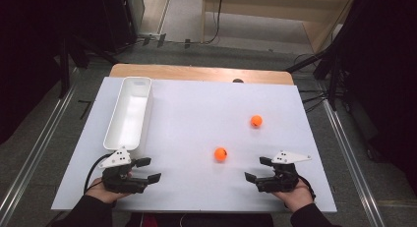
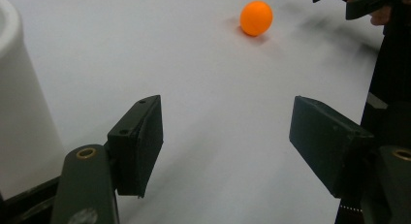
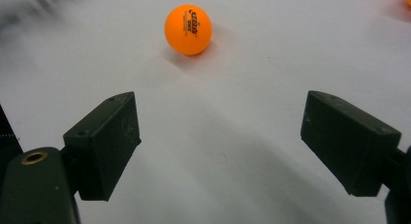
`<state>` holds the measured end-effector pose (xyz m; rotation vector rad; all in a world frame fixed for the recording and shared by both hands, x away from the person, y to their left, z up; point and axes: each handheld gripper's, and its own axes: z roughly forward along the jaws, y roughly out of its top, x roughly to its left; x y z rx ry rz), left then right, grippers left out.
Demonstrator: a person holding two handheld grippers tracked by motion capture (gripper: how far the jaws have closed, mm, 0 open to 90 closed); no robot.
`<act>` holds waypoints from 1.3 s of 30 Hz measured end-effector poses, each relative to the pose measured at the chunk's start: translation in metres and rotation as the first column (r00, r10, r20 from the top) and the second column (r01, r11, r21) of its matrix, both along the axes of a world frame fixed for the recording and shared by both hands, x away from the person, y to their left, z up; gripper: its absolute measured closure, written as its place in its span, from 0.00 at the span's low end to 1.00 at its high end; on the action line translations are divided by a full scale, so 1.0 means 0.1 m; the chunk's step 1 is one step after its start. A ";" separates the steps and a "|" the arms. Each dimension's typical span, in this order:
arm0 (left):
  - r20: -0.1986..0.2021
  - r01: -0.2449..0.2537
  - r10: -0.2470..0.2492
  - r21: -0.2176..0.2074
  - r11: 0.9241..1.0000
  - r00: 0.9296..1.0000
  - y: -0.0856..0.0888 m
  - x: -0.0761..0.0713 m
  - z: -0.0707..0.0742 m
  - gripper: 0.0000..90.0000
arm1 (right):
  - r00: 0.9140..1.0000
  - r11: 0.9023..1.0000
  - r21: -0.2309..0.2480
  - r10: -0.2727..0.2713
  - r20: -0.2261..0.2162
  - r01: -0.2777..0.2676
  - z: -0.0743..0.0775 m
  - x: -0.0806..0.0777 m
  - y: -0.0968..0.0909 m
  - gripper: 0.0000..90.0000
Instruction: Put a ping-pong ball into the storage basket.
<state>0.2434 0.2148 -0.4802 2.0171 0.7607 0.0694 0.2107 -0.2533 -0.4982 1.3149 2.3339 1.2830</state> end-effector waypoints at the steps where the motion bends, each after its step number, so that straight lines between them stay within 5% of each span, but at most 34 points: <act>1: -0.002 0.000 0.000 0.005 1.000 1.000 -0.01 0.01 0.00 0.32 | 1.000 1.000 0.006 -0.006 0.001 0.006 0.00 0.00 0.00 0.14; 39: 0.046 -0.013 0.012 0.026 1.000 0.999 0.02 -0.06 0.00 0.32 | 1.000 1.000 0.003 0.029 0.004 -0.029 0.02 0.04 0.09 0.14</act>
